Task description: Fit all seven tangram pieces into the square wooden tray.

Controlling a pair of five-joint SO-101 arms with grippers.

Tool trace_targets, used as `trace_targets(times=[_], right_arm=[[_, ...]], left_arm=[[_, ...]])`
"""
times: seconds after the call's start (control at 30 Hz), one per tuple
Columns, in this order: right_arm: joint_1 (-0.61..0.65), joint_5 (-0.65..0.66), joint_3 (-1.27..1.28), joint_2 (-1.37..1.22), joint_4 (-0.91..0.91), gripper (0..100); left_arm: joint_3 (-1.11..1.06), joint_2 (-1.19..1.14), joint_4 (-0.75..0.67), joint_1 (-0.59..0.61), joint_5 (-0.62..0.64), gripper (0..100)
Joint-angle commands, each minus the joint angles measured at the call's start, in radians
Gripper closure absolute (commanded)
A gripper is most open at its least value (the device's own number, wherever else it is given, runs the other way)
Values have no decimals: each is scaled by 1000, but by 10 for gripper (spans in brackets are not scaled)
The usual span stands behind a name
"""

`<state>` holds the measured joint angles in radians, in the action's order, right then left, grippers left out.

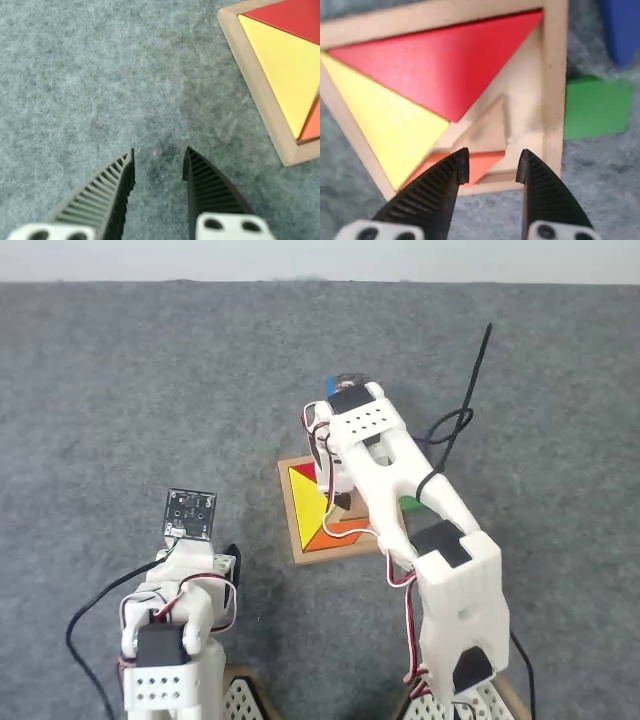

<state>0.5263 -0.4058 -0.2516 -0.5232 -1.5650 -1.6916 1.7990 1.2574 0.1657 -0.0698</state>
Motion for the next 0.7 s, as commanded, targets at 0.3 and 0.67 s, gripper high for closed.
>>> trace_targets(times=[0.3,0.67], right_arm=[[2,-17,-49,68,45,763],[7,-21,-97,-71,48,739]], left_arm=[[8,28,9,-3,-6,847],[8,28,9,-3,-6,847]])
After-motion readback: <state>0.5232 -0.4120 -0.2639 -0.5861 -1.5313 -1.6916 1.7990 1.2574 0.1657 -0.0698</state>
